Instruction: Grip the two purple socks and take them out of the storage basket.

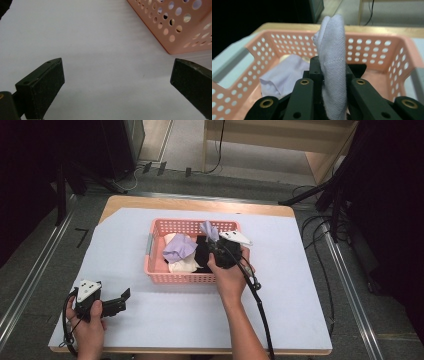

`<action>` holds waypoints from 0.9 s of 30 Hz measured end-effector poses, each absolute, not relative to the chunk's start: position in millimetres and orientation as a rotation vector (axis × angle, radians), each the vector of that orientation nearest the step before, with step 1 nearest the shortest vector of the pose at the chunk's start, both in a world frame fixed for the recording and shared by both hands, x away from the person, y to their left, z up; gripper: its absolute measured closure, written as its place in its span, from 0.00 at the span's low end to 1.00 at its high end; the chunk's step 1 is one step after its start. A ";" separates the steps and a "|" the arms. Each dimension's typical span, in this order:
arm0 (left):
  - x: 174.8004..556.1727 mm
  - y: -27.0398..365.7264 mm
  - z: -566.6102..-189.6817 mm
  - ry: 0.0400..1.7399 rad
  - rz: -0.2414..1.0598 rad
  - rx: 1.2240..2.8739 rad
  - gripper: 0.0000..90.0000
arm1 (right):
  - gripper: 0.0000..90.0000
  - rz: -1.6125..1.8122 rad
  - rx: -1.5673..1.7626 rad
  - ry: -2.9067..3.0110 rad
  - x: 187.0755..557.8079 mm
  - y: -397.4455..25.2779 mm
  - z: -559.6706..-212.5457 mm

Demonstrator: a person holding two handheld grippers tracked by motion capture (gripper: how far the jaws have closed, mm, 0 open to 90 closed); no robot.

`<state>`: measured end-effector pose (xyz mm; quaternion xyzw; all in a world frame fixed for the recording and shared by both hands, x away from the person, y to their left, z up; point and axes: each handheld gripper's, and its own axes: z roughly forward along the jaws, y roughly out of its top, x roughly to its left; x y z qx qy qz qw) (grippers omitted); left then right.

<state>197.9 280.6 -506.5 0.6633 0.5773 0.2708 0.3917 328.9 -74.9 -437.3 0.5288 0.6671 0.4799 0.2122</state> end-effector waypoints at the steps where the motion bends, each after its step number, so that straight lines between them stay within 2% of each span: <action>1: 197.9 280.7 -506.4 1.465 0.688 1.685 0.00 | 0.88 1.353 1.446 1.839 327.5 -78.5 -434.7; 15: 197.7 280.2 -506.5 1.458 0.696 1.688 0.00 | 0.88 1.396 1.389 1.659 317.9 -133.9 -416.2; 27: 197.6 280.1 -506.4 1.461 0.694 1.687 0.00 | 0.88 1.292 1.506 1.574 314.1 -193.2 -435.8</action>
